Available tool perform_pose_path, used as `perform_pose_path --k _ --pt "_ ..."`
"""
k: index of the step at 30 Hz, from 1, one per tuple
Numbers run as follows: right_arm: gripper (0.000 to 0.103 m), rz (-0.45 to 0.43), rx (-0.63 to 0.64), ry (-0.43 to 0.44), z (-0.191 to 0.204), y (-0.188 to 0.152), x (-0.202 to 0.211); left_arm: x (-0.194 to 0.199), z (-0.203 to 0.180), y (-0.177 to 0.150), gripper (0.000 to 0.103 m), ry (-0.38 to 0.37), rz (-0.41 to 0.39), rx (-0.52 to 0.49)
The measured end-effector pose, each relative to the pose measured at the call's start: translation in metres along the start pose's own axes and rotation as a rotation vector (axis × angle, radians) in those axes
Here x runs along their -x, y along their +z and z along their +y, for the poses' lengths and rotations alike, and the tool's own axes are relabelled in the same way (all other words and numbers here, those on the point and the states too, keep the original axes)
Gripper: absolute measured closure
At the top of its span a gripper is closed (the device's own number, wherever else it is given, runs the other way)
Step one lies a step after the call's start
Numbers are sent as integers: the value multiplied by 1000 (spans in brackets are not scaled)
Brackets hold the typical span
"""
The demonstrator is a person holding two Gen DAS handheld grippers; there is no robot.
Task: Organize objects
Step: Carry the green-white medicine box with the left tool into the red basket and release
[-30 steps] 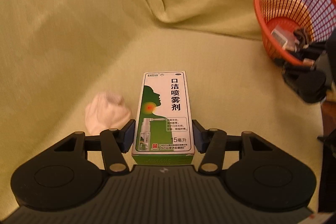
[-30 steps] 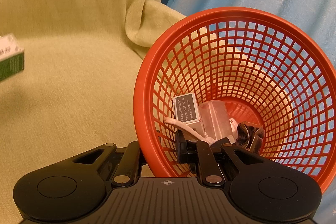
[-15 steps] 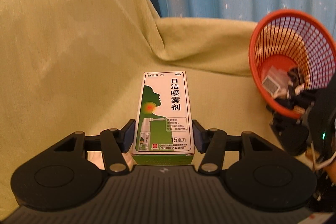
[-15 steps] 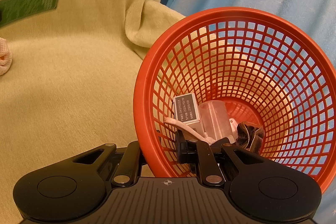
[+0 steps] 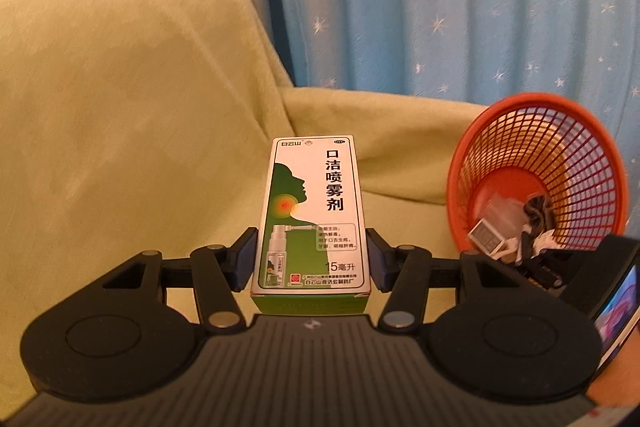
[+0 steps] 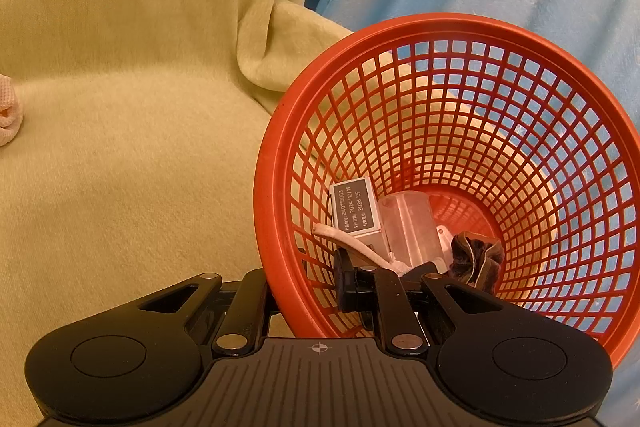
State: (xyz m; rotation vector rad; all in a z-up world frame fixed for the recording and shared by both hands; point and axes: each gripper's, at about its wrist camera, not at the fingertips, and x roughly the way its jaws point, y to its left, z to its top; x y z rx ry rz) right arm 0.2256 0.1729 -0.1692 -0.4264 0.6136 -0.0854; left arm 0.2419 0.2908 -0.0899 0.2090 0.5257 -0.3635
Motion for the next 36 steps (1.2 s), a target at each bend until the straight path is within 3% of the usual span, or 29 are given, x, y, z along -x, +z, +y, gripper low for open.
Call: perform_pose_path --k 36 --pt "92 -2 -16 1 1 3 1 -5 -53 30 53 -167 -19 -111"
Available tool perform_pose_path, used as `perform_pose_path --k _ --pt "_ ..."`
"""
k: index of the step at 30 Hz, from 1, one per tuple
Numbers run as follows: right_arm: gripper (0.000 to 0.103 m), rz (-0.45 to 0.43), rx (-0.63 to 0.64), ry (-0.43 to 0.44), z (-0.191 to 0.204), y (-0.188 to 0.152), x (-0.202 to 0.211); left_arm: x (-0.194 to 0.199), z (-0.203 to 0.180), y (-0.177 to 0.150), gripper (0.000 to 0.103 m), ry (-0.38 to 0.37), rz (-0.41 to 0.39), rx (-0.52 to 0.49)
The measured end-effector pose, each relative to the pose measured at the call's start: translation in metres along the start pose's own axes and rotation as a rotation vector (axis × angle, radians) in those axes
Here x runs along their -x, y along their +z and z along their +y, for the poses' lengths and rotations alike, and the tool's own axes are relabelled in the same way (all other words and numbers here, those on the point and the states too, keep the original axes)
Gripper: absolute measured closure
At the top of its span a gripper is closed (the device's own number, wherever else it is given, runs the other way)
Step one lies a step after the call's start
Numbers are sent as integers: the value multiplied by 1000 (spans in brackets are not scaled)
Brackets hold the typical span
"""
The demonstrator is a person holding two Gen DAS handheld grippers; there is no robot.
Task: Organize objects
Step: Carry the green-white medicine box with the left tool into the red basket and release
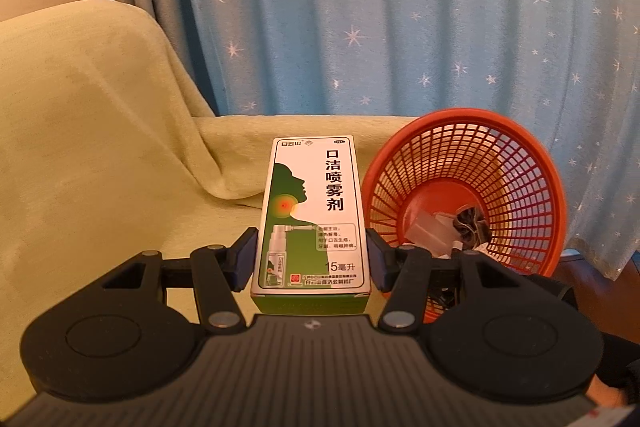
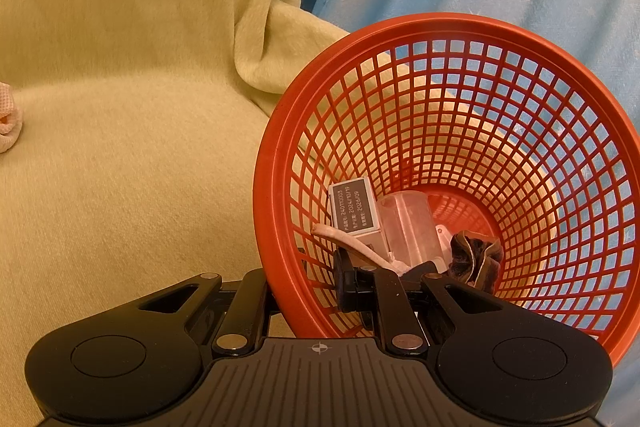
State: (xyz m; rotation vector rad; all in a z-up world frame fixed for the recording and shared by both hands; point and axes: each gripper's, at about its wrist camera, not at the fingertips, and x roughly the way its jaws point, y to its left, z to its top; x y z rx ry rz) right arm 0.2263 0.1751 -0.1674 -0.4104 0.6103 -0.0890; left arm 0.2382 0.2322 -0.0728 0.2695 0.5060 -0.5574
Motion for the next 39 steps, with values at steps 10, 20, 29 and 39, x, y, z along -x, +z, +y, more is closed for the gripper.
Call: perform_pose_path --k 10,20,29,39 --pt "93 -1 -2 0 1 0 1 -6 -13 8 53 -58 15 -35" --pt "93 -1 -4 1 0 0 1 -20 -34 13 53 -203 72 -132" --pt "93 -3 -7 2 1 1 1 -71 -79 42 52 -351 123 -207" --pt "93 -3 -12 7 11 6 2 -50 -39 34 45 -167 26 -53"
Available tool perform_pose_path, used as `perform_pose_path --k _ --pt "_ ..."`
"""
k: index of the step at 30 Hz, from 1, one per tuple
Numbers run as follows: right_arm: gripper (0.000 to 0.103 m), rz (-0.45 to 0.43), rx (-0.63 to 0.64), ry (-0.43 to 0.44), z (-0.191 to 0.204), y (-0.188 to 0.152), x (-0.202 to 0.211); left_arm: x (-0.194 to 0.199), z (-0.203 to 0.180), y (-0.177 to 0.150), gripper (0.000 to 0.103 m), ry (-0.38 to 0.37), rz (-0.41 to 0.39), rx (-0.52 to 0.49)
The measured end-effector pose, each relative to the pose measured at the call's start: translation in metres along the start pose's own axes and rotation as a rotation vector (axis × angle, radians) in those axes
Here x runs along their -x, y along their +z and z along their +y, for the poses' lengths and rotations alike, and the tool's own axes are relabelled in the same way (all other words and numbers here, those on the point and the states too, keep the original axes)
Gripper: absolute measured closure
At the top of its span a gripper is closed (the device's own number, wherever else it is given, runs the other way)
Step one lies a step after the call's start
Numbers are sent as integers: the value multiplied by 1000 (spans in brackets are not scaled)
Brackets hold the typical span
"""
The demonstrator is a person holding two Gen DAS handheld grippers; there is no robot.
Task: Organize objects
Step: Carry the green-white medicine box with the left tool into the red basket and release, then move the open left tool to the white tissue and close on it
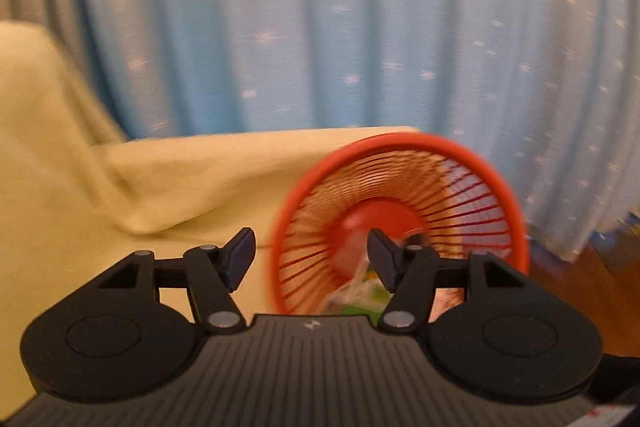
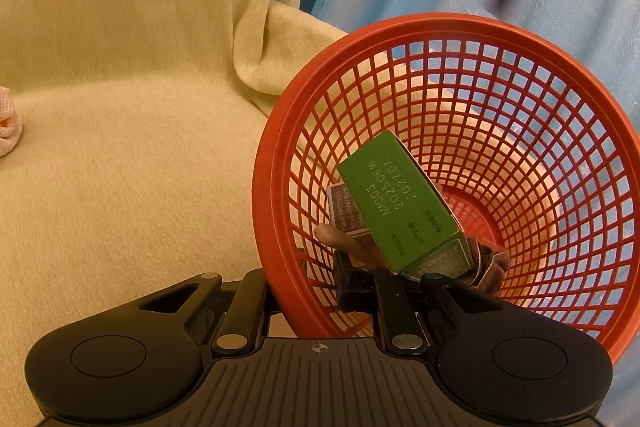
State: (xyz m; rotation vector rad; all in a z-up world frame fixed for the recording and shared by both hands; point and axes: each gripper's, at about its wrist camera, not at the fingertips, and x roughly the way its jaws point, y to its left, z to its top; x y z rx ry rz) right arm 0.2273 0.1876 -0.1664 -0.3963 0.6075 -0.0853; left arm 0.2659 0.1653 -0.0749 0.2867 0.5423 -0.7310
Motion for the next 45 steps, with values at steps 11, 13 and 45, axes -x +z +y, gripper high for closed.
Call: perform_pose_path --k 11,13,45 --pt "93 1 -2 0 -5 -1 -2 59 91 -77 39 347 23 254" --pt "93 2 -1 -2 -4 0 -2 67 103 -93 39 386 45 284" --pt "93 4 8 -5 -6 -7 0 -6 159 -210 65 528 260 518"
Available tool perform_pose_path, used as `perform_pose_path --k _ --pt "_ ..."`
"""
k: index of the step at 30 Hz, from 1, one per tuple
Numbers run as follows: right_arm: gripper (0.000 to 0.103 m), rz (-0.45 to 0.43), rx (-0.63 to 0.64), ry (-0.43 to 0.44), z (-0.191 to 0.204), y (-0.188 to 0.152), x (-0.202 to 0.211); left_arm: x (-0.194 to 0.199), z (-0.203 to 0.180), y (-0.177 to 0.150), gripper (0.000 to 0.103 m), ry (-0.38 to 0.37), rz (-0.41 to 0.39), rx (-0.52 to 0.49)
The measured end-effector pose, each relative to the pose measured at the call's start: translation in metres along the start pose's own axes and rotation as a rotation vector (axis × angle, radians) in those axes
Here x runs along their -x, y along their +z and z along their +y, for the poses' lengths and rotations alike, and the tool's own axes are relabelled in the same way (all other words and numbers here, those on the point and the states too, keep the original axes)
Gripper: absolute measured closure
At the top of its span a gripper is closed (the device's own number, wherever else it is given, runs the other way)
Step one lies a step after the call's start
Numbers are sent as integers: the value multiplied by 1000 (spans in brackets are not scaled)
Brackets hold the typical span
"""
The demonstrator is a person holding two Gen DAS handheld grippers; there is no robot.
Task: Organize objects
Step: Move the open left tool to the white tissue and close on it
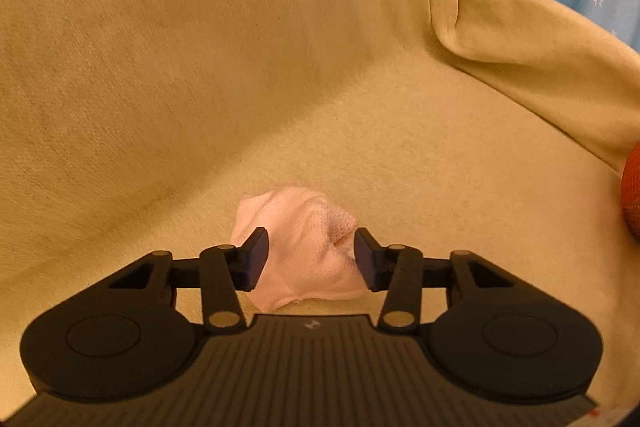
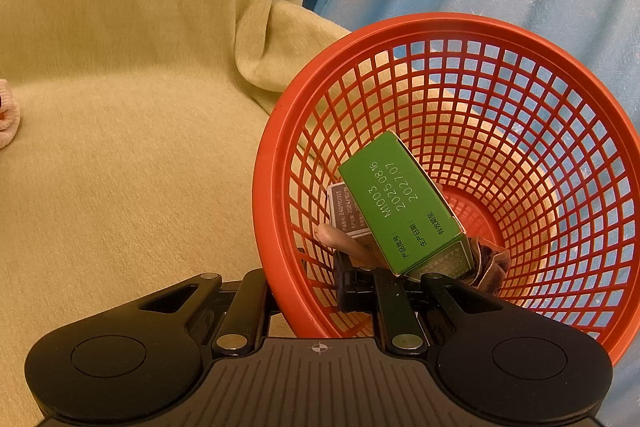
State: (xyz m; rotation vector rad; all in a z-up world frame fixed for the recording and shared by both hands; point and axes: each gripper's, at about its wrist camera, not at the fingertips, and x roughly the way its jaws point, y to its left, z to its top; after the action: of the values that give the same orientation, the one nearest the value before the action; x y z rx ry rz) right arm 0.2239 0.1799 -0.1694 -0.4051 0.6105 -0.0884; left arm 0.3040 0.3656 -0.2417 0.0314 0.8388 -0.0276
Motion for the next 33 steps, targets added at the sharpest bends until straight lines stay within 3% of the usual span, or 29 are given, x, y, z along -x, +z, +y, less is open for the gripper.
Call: perform_pose_path --k 8,12,33 --pt "93 0 0 0 0 0 1 -1 0 -3 87 -1 17 -15" --pt "93 0 0 0 0 0 1 3 1 -2 93 0 15 -25" --pt "93 -1 -3 2 -1 -1 1 55 -27 2 97 -67 -59 -75"
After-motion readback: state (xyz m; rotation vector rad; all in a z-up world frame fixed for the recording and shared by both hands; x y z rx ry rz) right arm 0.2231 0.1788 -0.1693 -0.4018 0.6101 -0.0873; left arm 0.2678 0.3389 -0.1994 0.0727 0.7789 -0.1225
